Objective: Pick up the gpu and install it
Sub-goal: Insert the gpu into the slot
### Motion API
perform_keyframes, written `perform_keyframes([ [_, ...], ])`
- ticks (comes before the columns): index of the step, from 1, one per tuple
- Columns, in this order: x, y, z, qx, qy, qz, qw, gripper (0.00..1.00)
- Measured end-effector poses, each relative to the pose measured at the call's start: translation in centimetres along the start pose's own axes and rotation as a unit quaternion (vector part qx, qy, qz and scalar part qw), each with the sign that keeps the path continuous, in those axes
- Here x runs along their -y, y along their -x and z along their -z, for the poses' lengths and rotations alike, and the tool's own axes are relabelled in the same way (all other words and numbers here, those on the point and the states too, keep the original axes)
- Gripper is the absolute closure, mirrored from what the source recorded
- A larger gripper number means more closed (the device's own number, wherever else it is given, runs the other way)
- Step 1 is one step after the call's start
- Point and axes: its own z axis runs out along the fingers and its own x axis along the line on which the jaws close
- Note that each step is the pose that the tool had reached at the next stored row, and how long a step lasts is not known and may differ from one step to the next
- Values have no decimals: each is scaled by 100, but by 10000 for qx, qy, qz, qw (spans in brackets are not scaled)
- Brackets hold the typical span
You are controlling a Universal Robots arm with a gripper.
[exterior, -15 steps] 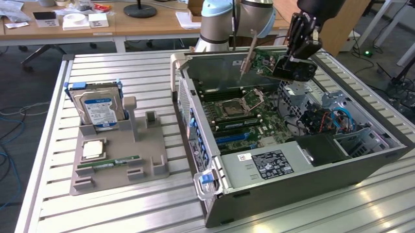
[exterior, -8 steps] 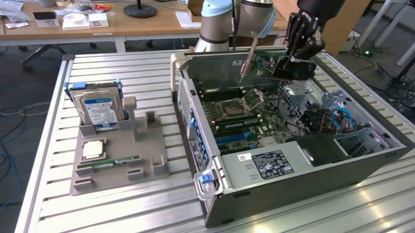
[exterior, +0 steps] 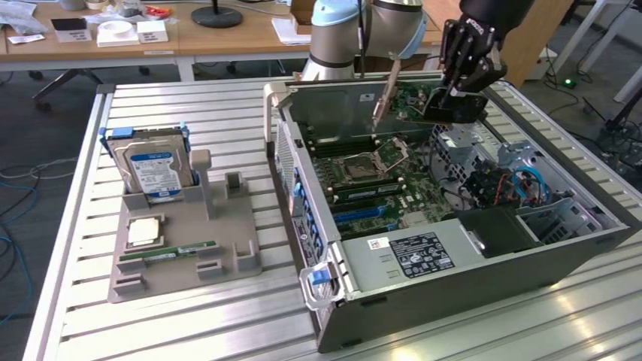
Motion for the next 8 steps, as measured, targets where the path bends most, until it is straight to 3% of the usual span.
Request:
perform_keyframes([
  [8, 0, 0, -2, -6, 4, 140, 9999, 74],
])
